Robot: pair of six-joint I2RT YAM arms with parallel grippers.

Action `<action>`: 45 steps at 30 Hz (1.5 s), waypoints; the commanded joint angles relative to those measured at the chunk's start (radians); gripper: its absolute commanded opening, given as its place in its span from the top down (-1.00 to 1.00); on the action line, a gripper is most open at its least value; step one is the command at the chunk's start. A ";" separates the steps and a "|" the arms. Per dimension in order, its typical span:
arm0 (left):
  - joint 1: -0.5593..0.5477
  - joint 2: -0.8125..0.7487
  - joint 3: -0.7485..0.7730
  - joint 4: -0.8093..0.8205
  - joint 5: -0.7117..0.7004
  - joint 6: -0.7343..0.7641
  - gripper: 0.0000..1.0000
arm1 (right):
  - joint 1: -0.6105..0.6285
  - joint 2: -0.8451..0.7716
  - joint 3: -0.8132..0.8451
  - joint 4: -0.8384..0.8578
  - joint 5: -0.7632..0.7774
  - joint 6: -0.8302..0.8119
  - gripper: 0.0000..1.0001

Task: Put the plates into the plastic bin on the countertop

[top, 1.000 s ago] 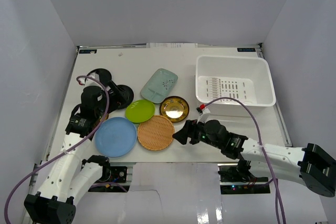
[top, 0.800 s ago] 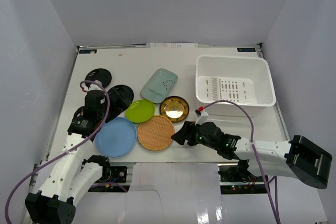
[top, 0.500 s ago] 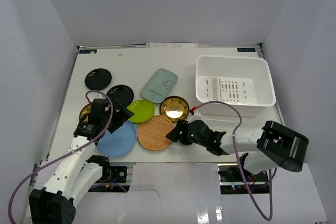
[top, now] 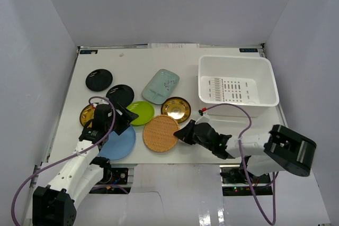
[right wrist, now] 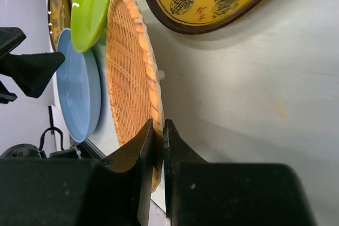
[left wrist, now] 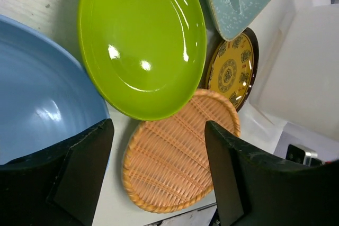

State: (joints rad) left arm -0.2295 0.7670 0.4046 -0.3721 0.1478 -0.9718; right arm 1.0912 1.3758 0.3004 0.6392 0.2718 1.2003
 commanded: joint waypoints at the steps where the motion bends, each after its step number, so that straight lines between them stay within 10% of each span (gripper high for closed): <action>1: -0.001 0.008 -0.029 0.102 0.042 -0.047 -0.59 | 0.028 -0.186 -0.017 -0.178 0.119 -0.056 0.85; 10: -0.002 -0.014 0.012 0.116 -0.083 -0.024 -0.57 | 0.045 -0.486 0.257 -0.420 0.061 -0.369 0.84; 15: -0.002 0.032 0.097 0.147 -0.194 0.010 -0.56 | 0.003 -0.500 0.503 -0.435 0.291 -0.760 0.85; 21: 0.004 0.202 0.236 0.202 -0.287 0.012 -0.56 | -0.510 -0.459 0.667 -0.499 0.218 -0.936 0.85; 30: 0.218 0.440 0.401 0.190 -0.258 -0.062 -0.57 | -1.022 -0.339 0.565 -0.572 -0.198 -0.748 0.85; 45: 0.533 0.850 0.611 0.114 -0.211 0.034 -0.58 | -1.119 -0.229 0.385 -0.487 -0.390 -0.650 0.84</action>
State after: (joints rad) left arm 0.2775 1.5471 0.9382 -0.2356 -0.0841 -0.9848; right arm 0.0093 1.1038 0.7048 0.0406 -0.0360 0.4988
